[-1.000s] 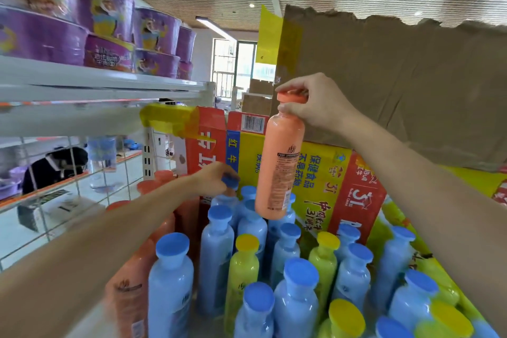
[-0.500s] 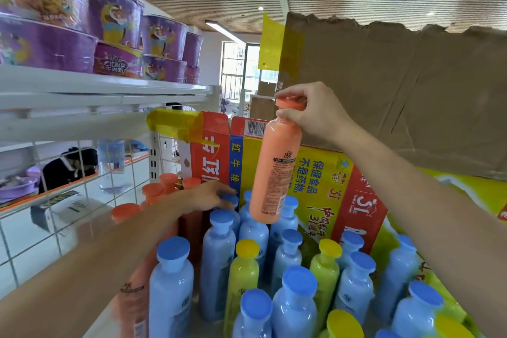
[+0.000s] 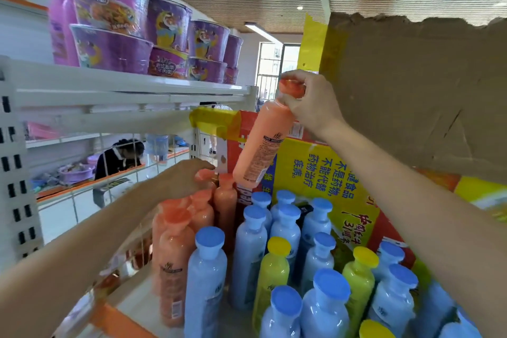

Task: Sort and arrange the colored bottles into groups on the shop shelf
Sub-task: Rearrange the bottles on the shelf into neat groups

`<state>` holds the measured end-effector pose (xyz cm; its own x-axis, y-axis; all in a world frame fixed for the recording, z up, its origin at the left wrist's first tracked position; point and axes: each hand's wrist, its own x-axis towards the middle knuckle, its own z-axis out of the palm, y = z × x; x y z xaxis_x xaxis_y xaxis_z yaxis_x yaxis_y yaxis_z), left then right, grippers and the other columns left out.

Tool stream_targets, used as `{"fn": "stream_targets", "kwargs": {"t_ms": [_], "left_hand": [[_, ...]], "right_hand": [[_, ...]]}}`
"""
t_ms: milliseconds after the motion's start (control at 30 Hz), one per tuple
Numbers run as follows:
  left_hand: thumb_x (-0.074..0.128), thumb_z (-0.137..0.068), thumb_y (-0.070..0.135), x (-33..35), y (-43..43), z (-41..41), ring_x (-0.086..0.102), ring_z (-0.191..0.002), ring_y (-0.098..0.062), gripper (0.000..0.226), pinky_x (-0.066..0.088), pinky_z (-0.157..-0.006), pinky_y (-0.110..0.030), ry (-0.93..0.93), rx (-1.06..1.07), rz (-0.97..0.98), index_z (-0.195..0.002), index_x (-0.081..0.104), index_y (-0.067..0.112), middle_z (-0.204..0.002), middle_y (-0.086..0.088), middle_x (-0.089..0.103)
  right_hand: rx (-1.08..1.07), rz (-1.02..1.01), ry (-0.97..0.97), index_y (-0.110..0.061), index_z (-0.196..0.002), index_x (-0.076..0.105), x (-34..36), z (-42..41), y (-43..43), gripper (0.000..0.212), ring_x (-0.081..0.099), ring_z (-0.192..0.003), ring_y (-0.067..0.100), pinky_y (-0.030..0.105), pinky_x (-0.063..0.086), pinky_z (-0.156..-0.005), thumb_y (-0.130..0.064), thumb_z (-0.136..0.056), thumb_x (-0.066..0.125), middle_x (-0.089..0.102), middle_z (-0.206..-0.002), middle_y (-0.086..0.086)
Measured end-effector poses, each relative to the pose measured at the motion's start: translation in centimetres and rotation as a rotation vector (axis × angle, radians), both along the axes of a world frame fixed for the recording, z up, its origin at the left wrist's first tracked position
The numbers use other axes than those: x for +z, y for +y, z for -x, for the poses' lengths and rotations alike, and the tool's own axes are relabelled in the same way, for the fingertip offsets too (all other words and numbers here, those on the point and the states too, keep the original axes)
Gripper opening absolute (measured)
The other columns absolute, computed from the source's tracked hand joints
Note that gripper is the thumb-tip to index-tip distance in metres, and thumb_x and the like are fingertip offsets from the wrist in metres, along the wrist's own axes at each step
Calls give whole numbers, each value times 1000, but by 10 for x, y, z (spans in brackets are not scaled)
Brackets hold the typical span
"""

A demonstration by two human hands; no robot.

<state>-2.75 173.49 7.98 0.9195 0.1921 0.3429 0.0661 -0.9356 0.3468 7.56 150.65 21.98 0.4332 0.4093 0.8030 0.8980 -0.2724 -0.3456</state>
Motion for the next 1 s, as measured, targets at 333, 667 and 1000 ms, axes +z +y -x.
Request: {"fn": "stream_targets", "kwargs": {"t_ms": [333, 667, 1000], "left_hand": [[59, -88, 24, -5, 2, 29, 42, -127, -18, 49, 31, -105, -28, 78, 133, 17, -134, 43, 17, -140, -3, 44], [51, -93, 27, -15, -13, 33, 44, -124, -18, 45, 35, -100, -26, 57, 64, 115, -135, 42, 13, -140, -4, 44], [43, -91, 48, -32, -13, 23, 46, -121, -19, 49, 34, -100, -28, 83, 105, 18, -133, 44, 23, -141, 0, 42]], "right_hand": [[78, 222, 88, -19, -120, 59, -46, -2, 53, 41, 55, -110, 19, 23, 37, -90, -21, -81, 69, 61, -121, 4], [172, 601, 238, -11, -123, 55, -103, -15, 81, 47, 47, -123, 20, 20, 32, -90, -13, -78, 71, 53, -132, 6], [159, 778, 271, -10, -123, 55, -153, -30, 96, 48, 49, -119, 22, 26, 38, -96, -12, -77, 70, 53, -129, 8]]}}
